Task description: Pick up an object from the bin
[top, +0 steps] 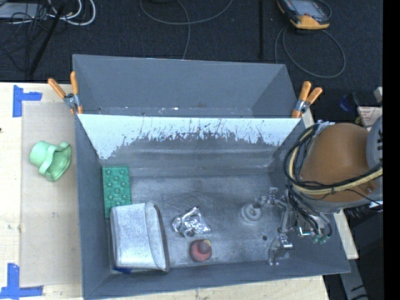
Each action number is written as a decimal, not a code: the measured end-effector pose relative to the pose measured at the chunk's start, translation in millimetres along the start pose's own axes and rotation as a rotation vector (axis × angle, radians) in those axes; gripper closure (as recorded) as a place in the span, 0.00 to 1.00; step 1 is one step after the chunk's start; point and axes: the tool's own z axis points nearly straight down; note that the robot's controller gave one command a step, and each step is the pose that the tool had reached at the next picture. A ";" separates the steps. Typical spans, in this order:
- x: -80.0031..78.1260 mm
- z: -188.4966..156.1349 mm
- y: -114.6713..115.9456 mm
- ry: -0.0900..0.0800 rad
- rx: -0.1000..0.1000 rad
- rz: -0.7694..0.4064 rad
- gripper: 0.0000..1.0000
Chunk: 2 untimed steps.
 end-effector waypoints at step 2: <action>-12.7 47.5 160.4 -0.012 0.000 -0.640 0.00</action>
Offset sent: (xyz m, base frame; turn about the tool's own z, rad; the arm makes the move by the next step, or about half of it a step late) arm -0.0012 0.0268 -0.0775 -0.4061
